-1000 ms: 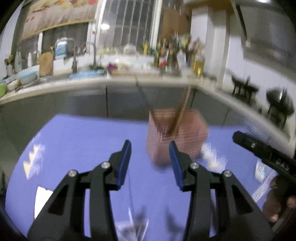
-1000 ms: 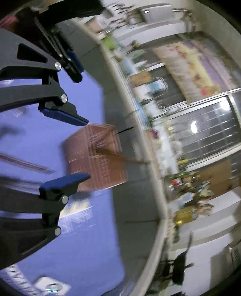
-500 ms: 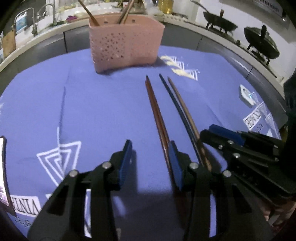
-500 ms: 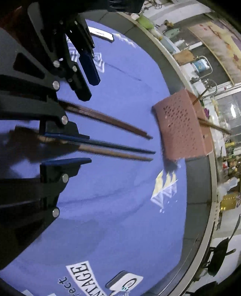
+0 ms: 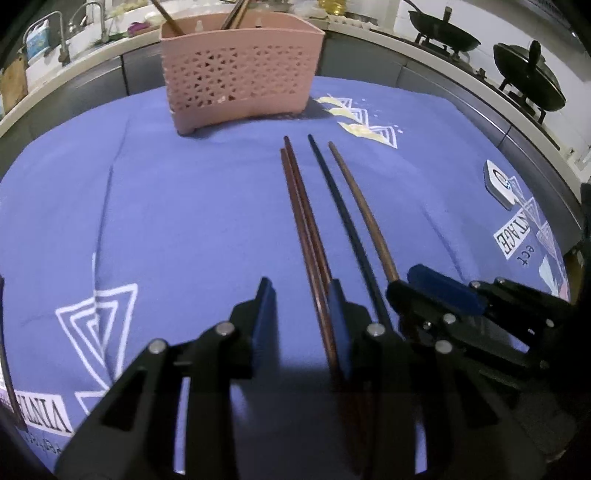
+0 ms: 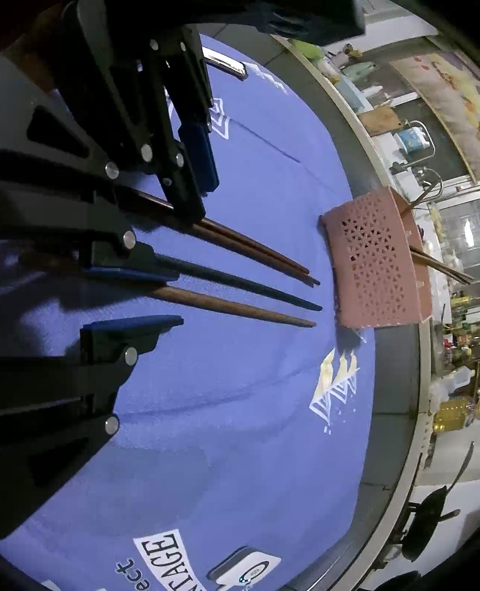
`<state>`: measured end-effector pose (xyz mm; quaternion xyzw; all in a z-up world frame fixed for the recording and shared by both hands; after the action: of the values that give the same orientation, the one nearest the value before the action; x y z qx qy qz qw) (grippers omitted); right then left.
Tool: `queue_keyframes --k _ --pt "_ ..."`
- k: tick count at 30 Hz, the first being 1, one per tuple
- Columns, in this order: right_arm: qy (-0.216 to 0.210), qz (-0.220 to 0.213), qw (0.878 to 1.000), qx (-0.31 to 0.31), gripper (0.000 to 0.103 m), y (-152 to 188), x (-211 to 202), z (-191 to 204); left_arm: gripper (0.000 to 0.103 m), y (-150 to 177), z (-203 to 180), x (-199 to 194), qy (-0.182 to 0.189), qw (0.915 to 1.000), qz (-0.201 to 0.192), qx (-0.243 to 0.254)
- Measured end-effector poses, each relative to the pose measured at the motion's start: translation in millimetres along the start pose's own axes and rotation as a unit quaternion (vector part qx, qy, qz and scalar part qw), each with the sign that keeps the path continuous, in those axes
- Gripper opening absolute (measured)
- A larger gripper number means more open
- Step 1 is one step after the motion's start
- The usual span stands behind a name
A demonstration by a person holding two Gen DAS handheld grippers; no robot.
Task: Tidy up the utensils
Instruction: 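Return to the pile and grasp a chopstick with each gripper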
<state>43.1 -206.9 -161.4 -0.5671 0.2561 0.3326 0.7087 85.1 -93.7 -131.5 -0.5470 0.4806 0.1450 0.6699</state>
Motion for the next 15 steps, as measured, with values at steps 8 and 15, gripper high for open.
queue_keyframes --k 8,15 --pt "0.019 -0.018 1.0 0.003 0.012 1.9 -3.6 -6.0 0.012 -0.9 1.9 1.8 -0.026 0.9995 -0.012 0.011" --pt "0.028 -0.015 0.999 0.016 0.007 8.5 -11.8 -20.9 0.006 11.7 29.7 -9.7 -0.023 0.9996 -0.01 -0.009"
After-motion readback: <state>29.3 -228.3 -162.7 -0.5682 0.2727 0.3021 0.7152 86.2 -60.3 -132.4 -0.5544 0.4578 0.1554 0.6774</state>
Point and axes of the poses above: each gripper's, at about its wrist camera, not at the fingertips, and x roughly the way its jaws point, z to its left, y to its underside, the point moved 5 cm from there along x, roughly the way its jaws point, and after that the axes turned 5 degrees about x, right-handed, at the moved point
